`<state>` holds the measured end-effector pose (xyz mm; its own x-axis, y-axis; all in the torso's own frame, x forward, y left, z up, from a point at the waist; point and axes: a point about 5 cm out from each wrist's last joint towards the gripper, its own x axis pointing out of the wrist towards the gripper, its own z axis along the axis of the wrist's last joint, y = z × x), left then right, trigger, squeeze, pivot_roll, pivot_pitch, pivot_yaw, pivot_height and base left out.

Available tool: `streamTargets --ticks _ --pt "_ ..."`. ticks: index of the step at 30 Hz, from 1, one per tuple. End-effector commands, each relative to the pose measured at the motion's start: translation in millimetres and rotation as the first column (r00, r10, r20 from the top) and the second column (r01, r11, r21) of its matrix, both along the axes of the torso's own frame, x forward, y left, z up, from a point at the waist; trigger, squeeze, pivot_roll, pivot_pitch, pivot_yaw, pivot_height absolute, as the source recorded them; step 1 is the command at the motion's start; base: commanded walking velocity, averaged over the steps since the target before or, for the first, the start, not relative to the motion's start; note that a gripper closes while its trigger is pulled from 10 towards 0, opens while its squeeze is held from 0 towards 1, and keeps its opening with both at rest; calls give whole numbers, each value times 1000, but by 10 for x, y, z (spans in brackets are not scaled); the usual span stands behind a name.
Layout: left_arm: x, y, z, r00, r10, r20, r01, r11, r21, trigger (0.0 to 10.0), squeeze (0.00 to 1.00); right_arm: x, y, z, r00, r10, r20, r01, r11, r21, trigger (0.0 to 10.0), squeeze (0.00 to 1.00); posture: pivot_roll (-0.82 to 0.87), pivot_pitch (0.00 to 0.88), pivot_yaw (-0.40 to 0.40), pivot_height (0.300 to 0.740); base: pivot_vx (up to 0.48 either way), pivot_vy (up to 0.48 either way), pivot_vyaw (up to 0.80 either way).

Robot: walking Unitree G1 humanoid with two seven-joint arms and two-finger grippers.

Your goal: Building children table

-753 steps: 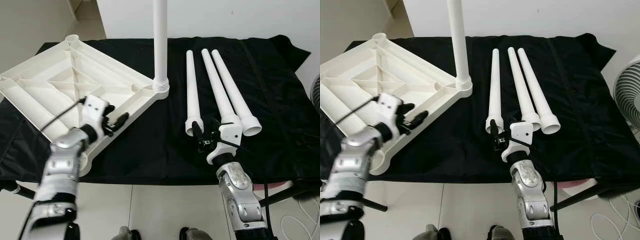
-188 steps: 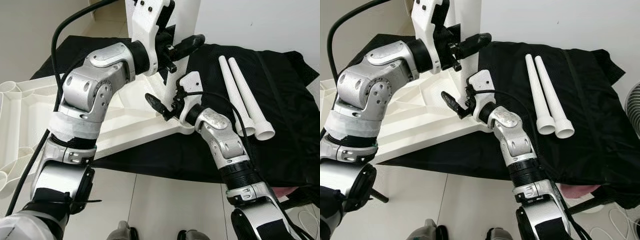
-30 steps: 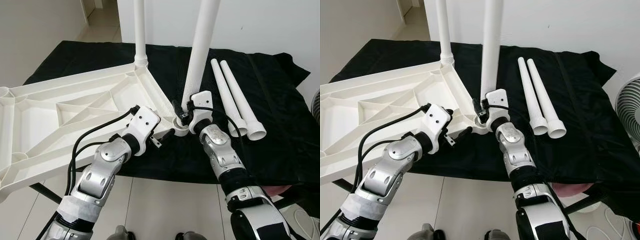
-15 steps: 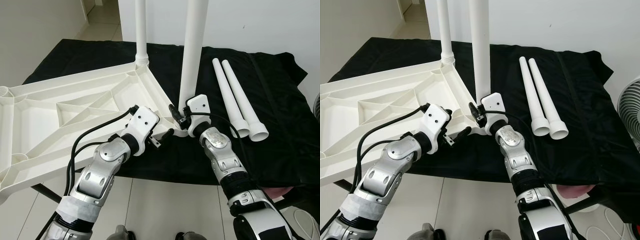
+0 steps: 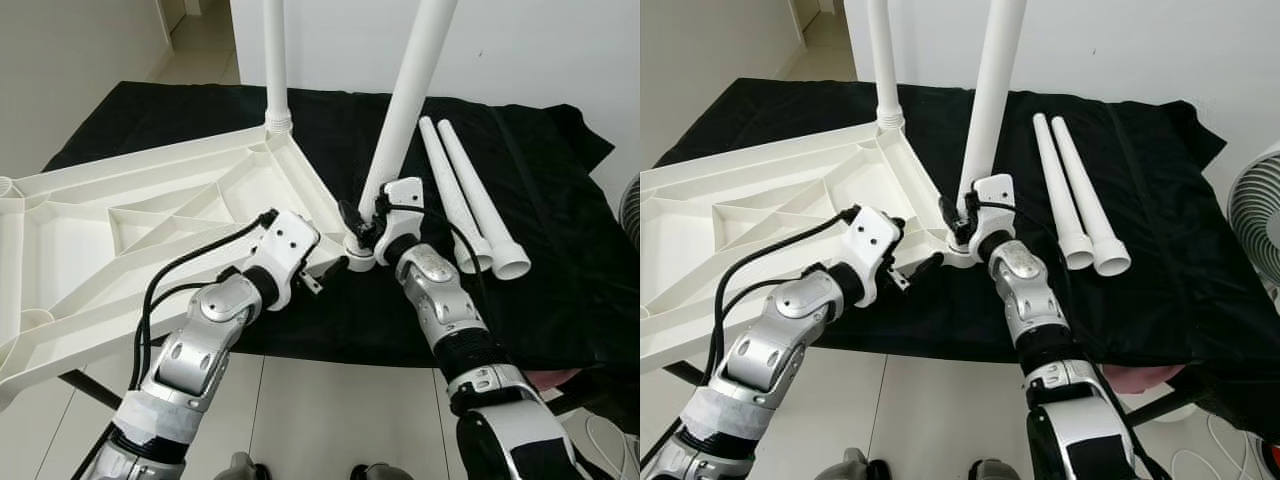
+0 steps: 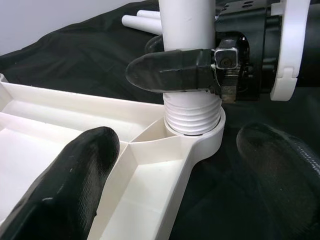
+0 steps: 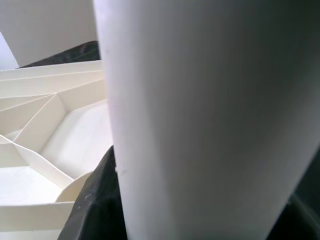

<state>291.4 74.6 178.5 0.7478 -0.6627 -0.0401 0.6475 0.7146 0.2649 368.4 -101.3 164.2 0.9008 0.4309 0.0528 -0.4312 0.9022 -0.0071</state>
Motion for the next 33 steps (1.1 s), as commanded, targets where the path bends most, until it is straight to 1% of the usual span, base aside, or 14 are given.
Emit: streamTargets --ticks 1,3,4,6,8,10,13,16,19,21,26,28,31,33 --pt "9 14 16 1000 19 -1 -19 1000 -2 10000 0 -35 -22 -250 994 -12 -111 9 999 -32 10000 0 -73 98 39 740 0 0 0" --pt "8 16 15 1000 20 -1 -20 1000 -1 10000 0 -34 -31 -255 994 -17 -110 13 999 -40 10000 0 -73 98 39 740 0 0 0" --pt "7 17 15 1000 21 -1 -21 1000 -1 10000 0 -40 -36 -268 992 -17 -126 15 1000 -15 10000 0 -73 98 39 740 0 0 0" --pt "7 18 15 1000 22 -1 -22 1000 -2 10000 0 -54 -51 -285 991 -25 -135 25 1000 1 10000 0 -73 98 39 740 0 0 0" --pt "7 20 15 1000 24 -1 -24 1000 -4 10000 0 -76 -63 -310 990 -31 -134 32 1000 1 10000 0 -73 98 39 740 0 0 0" --pt "7 20 15 1000 26 -1 -26 1000 -6 10000 0 -113 -74 -334 993 -41 -108 40 999 -15 10000 0 -73 98 39 740 0 0 0" --pt "5 13 16 1000 25 0 -25 1000 -7 10000 0 -193 -40 -317 1000 -4 -10 4 997 -75 10000 0 -73 93 31 740 0 0 0" --pt "10 9 19 1000 25 1 -25 1000 -8 10000 0 -254 -25 -348 1000 3 17 -2 997 -77 10000 0 -73 90 28 740 0 0 0" --pt "11 9 20 1000 25 2 -25 1000 -8 10000 0 -269 -19 -360 1000 9 16 -8 997 -73 10000 0 -73 90 28 740 0 0 0" --pt "9 12 20 1000 26 0 -26 1000 -11 10000 0 -316 5 -418 1000 21 17 -19 994 -107 10000 0 -74 89 27 740 0 0 0" --pt "1 8 14 1000 24 -1 -24 1000 -10 10000 0 -345 24 -453 999 42 21 -39 989 -144 10000 0 -75 90 28 740 0 0 0" --pt "-3 7 11 1000 22 -3 -22 1000 -10 10000 0 -347 38 -453 998 56 17 -53 988 -146 10000 0 -76 91 29 740 0 0 0" --pt "-1 6 10 1000 22 -4 -22 1000 -10 10000 0 -318 46 -440 998 59 1 -58 988 -141 10000 0 -76 91 29 740 0 0 0" --pt "-2 4 8 1000 21 -5 -21 1000 -10 10000 0 -255 38 -436 998 43 -45 -48 990 -134 10000 0 -77 93 33 740 0 0 0"
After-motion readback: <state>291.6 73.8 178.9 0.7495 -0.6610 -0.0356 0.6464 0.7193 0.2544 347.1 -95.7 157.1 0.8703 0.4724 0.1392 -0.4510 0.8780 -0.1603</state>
